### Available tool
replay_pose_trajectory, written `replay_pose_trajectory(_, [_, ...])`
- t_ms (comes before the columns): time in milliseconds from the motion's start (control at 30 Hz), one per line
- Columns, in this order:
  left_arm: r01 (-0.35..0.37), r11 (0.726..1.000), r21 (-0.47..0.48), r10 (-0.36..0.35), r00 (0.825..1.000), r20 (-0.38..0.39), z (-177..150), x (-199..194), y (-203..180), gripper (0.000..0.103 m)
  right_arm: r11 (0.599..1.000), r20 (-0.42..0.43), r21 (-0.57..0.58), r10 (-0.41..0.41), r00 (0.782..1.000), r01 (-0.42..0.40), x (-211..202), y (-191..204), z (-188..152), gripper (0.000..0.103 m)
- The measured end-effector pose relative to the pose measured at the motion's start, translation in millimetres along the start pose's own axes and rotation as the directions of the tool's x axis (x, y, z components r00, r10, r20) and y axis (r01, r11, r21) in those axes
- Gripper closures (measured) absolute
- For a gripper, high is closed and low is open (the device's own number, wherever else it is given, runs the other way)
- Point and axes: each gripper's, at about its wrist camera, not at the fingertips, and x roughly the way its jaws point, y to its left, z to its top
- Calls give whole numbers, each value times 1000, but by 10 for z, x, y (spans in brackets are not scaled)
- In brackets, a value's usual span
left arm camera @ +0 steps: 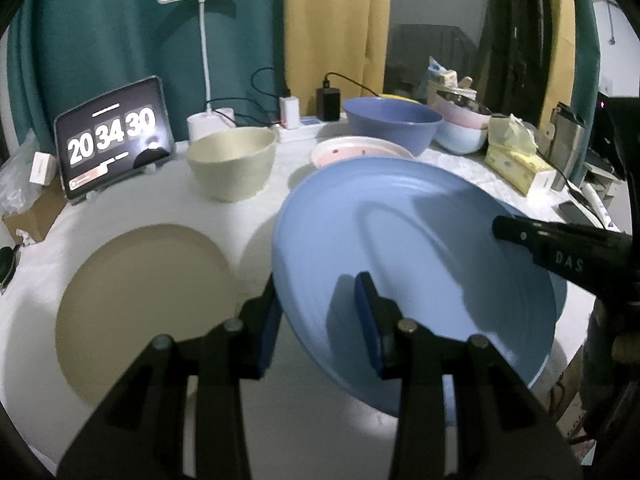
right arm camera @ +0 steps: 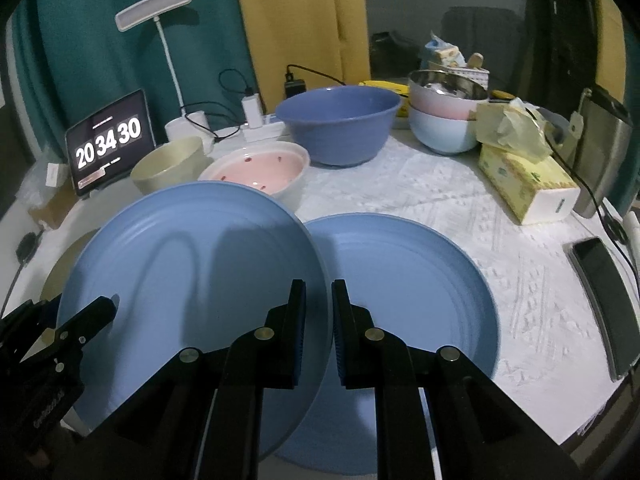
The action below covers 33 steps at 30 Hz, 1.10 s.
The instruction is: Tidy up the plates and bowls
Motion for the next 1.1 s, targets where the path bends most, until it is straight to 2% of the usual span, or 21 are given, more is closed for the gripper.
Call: replay_pose_trajectory(1100, [80,991,105,-74,995,-68,49,291,-682,65,993,-16,100,-61,998,63,6,-745,-110,88])
